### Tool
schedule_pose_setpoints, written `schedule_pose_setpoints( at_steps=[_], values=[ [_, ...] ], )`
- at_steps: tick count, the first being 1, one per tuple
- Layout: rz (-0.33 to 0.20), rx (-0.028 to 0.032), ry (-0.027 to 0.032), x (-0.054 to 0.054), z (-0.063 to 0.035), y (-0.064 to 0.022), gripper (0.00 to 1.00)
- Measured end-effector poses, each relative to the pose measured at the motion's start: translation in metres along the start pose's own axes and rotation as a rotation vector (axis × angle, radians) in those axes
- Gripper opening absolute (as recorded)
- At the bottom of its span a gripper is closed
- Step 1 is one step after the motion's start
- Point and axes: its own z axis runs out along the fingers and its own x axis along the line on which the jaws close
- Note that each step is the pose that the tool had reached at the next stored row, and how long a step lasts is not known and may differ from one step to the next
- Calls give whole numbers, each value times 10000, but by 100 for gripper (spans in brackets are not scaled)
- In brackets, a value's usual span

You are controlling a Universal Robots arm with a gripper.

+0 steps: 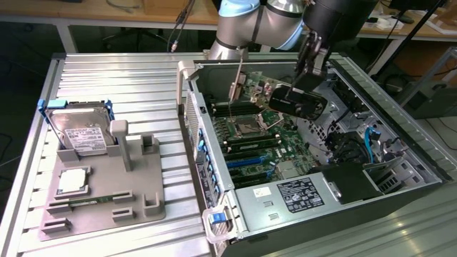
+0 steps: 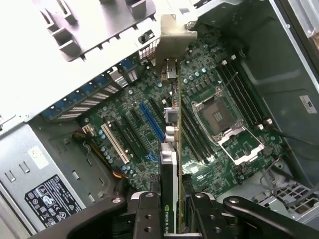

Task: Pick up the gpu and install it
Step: 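Insert the gpu into the slot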

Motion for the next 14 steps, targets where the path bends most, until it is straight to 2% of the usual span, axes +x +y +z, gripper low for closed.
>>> schedule_pose_setpoints(
  at_steps=[4,14],
  values=[
    [-860,-34,4,0,0,0,27],
    [-2595,-103,14,0,0,0,27]
  ],
)
